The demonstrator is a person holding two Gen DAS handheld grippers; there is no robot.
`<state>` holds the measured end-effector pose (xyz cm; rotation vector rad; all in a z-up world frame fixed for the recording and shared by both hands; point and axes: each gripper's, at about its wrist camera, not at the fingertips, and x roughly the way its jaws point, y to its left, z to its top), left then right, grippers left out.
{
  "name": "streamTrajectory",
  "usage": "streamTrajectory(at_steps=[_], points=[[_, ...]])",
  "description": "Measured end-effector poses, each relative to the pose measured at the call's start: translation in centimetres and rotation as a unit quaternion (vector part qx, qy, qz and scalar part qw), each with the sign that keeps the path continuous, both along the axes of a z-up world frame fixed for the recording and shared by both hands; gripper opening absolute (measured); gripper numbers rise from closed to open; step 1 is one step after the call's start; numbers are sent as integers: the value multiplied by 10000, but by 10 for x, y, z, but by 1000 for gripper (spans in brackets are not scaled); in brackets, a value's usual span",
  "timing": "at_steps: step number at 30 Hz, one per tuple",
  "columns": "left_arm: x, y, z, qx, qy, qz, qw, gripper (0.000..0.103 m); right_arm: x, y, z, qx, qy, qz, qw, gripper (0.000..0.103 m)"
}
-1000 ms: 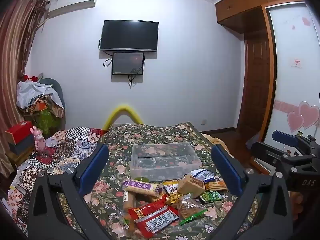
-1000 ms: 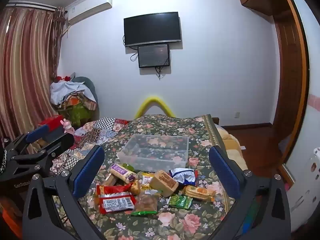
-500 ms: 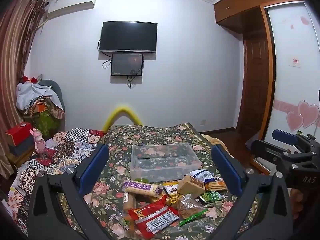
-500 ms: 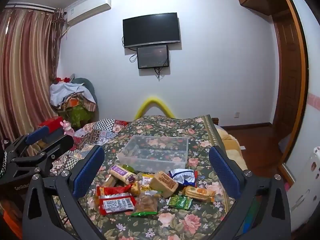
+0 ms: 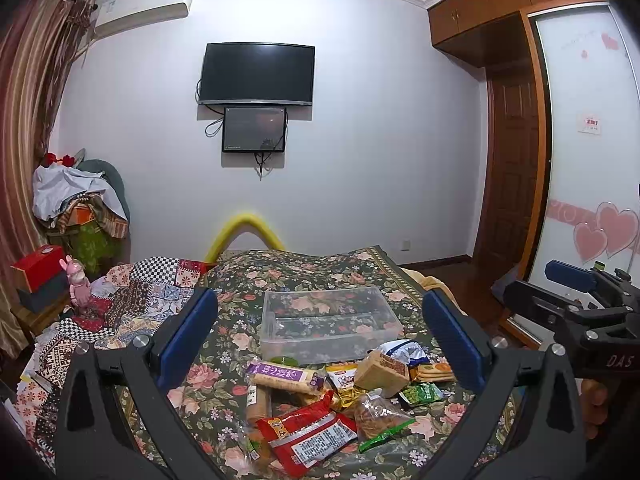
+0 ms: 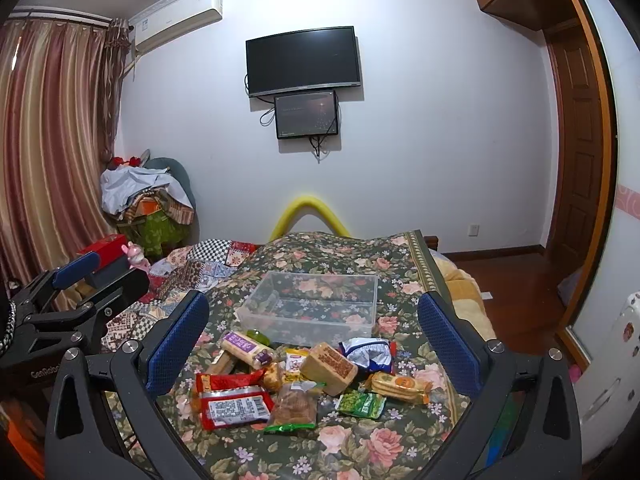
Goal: Organize snacks
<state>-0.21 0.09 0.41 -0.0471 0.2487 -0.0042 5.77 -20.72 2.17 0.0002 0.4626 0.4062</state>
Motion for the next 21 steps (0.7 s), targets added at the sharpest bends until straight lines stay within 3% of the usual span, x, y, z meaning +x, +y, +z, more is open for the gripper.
streamTrajectory(at_steps=[21], points=[[-1, -2, 0, -51, 23, -51, 10000, 103, -5, -2, 9, 32, -30, 8, 10000, 103]])
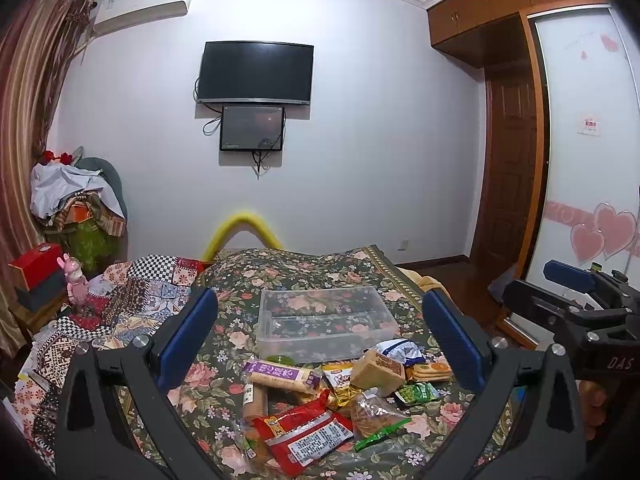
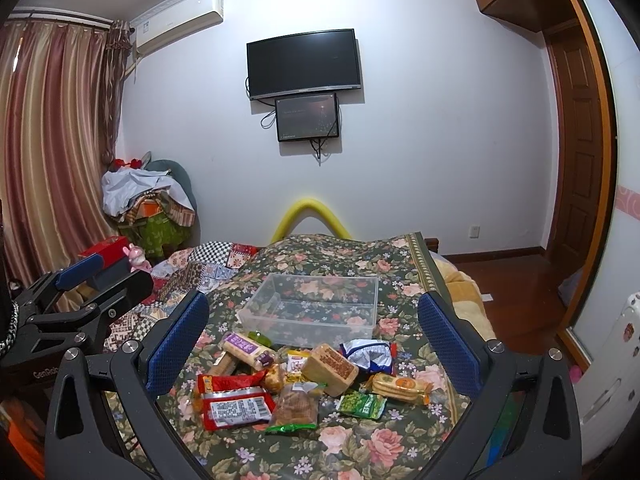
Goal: Organize snacks
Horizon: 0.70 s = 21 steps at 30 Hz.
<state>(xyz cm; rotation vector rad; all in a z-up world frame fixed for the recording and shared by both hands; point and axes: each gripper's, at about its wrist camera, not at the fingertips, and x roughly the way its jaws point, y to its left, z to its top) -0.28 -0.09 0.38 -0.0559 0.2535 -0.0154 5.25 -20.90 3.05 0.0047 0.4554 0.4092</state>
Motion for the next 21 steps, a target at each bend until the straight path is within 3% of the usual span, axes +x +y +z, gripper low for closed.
streamTrajectory(at_steps=[21], points=[[1, -1, 0, -29, 19, -20, 10000, 103, -2, -1, 2, 27, -42, 4, 10000, 103]])
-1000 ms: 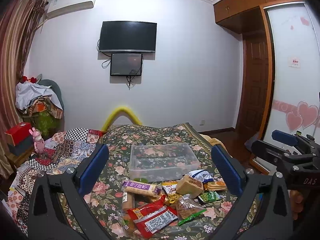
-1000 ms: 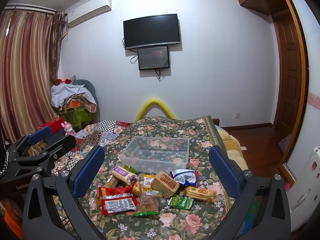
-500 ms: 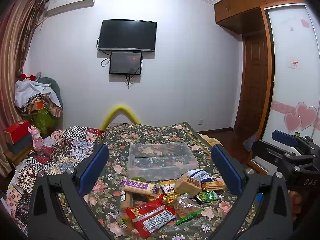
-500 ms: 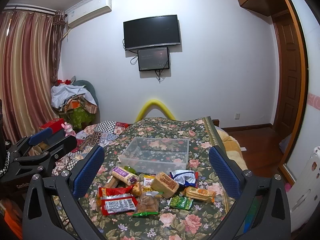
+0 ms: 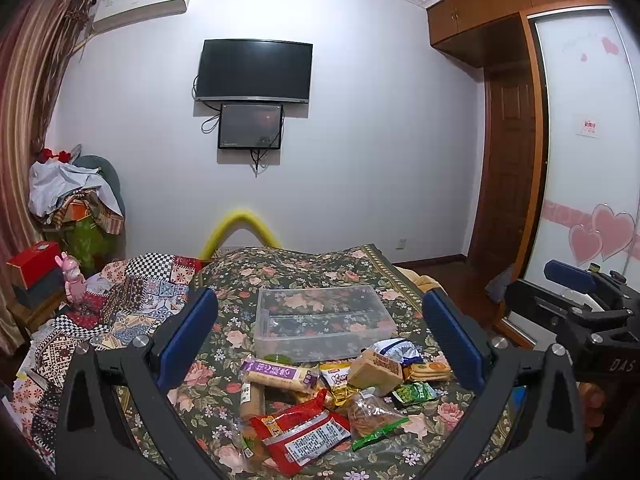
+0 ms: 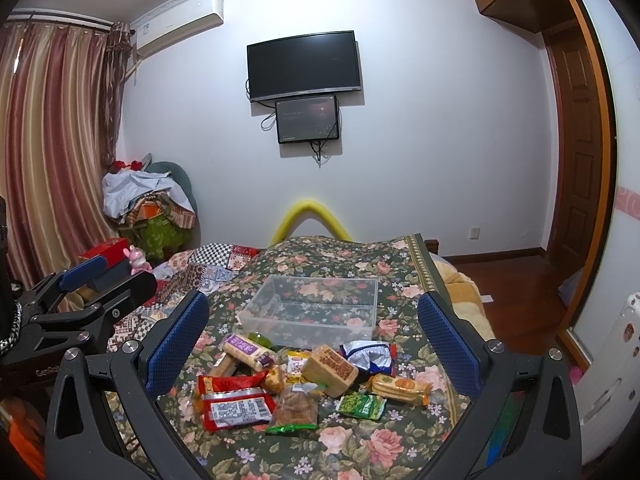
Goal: Organize snacks
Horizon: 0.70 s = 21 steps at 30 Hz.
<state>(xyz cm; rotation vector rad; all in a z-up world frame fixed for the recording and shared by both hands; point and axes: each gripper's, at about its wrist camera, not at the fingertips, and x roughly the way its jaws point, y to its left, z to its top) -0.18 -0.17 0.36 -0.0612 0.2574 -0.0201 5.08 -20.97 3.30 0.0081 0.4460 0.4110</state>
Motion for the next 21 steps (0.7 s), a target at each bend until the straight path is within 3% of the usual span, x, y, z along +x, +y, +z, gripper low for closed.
streamTrajectory(at_steps=[17, 21], points=[[5, -2, -7, 166, -51, -56, 9998, 103, 11, -2, -14, 70, 269, 40, 9996, 103], [12, 2, -13, 213, 79, -13, 9997, 96, 18, -4, -27, 49, 495, 44, 9988, 98]])
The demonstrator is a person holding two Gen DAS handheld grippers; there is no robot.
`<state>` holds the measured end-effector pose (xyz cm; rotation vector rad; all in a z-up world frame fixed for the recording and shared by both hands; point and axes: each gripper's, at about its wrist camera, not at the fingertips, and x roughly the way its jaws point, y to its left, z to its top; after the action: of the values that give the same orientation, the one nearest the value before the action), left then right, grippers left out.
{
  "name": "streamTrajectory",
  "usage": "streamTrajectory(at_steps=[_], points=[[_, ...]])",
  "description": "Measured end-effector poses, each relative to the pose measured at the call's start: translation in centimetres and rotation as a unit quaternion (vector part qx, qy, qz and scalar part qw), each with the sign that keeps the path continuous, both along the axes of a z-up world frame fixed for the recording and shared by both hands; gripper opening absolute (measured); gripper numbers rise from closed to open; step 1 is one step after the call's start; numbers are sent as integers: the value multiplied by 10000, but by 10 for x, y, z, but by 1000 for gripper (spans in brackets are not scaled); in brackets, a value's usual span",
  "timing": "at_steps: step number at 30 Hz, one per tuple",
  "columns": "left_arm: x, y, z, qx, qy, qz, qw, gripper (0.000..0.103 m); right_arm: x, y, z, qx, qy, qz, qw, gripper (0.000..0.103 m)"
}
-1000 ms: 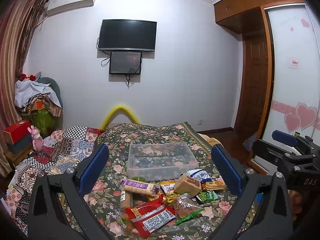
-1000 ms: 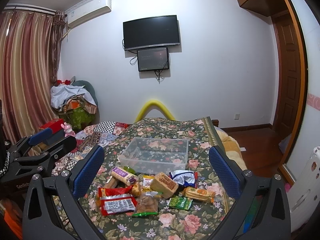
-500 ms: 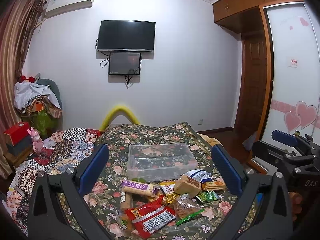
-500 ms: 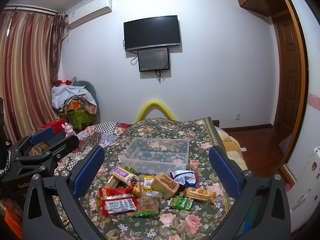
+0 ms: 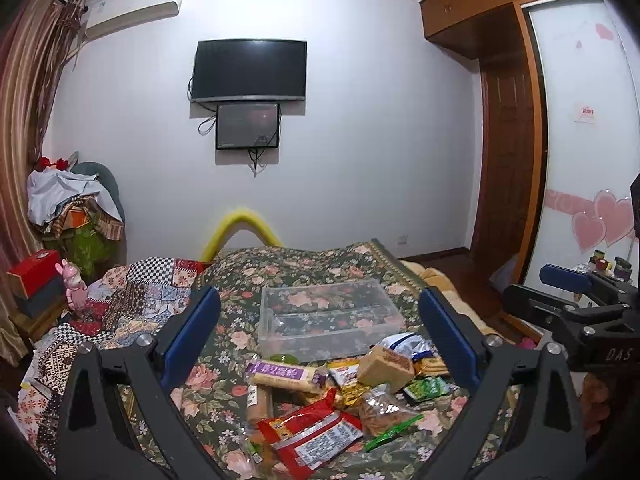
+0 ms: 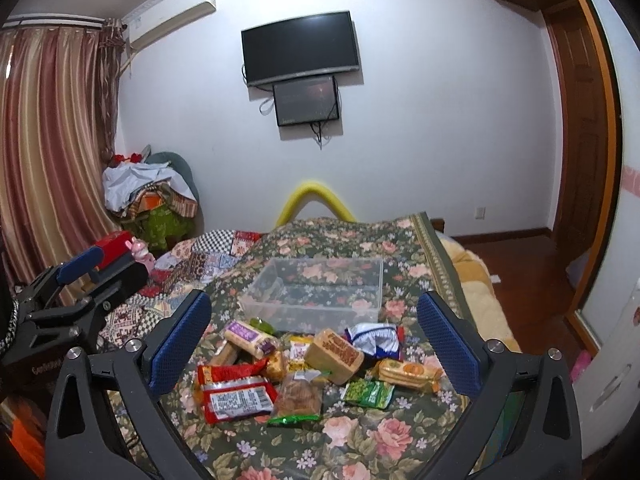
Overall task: Organize snacks
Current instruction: 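Lower the left tool to a bagged bread roll while the right tool reaches a bagged loaf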
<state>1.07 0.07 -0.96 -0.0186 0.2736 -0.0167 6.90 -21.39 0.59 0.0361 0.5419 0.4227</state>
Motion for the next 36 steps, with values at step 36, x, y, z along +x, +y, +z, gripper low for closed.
streamTrajectory(at_steps=[36], points=[[62, 93, -184, -261, 3017, 10, 9530, 71, 53, 37, -138, -730, 2205, 483, 9715, 60]])
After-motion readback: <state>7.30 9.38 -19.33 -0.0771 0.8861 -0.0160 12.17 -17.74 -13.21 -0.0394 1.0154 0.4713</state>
